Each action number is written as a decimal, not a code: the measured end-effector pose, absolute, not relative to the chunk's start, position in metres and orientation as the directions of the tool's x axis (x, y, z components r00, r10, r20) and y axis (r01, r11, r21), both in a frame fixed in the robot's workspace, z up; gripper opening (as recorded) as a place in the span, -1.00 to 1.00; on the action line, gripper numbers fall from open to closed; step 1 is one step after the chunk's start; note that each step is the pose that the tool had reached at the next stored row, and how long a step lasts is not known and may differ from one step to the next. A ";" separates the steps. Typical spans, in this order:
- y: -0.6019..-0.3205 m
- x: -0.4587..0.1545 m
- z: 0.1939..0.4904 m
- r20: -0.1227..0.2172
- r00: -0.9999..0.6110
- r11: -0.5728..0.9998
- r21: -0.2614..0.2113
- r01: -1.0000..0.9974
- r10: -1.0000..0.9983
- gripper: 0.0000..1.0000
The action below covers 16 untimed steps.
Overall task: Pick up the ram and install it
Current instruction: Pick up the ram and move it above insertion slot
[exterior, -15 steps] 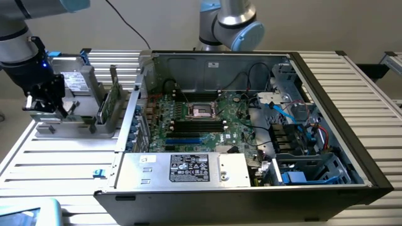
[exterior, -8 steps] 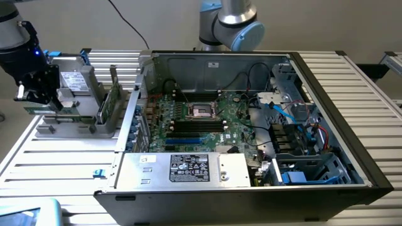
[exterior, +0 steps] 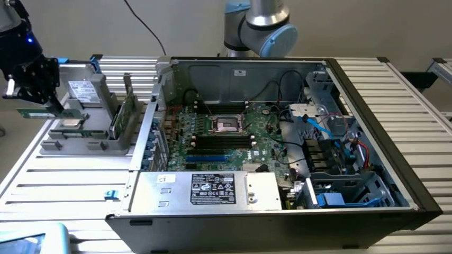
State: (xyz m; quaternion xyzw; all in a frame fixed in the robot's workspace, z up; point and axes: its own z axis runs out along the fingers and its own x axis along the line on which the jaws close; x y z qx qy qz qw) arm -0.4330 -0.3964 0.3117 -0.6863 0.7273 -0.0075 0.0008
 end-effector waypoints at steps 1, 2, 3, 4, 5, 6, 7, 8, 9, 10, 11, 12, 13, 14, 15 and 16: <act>-0.396 -0.433 0.316 0.009 -0.058 0.058 -0.012 -0.998 -0.998 -0.74; -0.396 -0.433 0.321 0.009 -0.058 0.058 -0.012 -0.998 -0.998 -0.74; -0.396 -0.433 0.325 0.009 -0.058 0.058 -0.012 -0.998 -0.998 -0.74; -0.396 -0.432 0.330 0.009 -0.058 0.058 -0.012 -0.998 -0.998 -0.74; -0.396 -0.432 0.334 0.009 -0.058 0.058 -0.012 -0.998 -0.998 -0.74; -0.396 -0.430 0.339 0.009 -0.058 0.058 -0.012 -0.998 -0.998 -0.74; -0.396 -0.429 0.344 0.009 -0.058 0.058 -0.012 -0.998 -0.998 -0.74; -0.396 -0.427 0.348 0.009 -0.058 0.058 -0.012 -0.998 -0.998 -0.74; -0.396 -0.425 0.353 0.009 -0.058 0.058 -0.012 -0.998 -0.998 -0.74; -0.396 -0.422 0.357 0.009 -0.058 0.058 -0.012 -0.998 -0.998 -0.74; -0.396 -0.420 0.362 0.009 -0.058 0.058 -0.012 -0.998 -0.998 -0.74; -0.396 -0.417 0.366 0.009 -0.058 0.058 -0.012 -0.998 -0.998 -0.74; -0.396 -0.414 0.370 0.009 -0.058 0.058 -0.012 -0.998 -0.998 -0.74; -0.396 -0.411 0.374 0.009 -0.058 0.058 -0.012 -0.998 -0.998 -0.74; -0.396 -0.407 0.378 0.009 -0.058 0.058 -0.012 -0.998 -0.998 -0.74; -0.396 -0.404 0.381 0.009 -0.058 0.058 -0.012 -0.998 -0.998 -0.74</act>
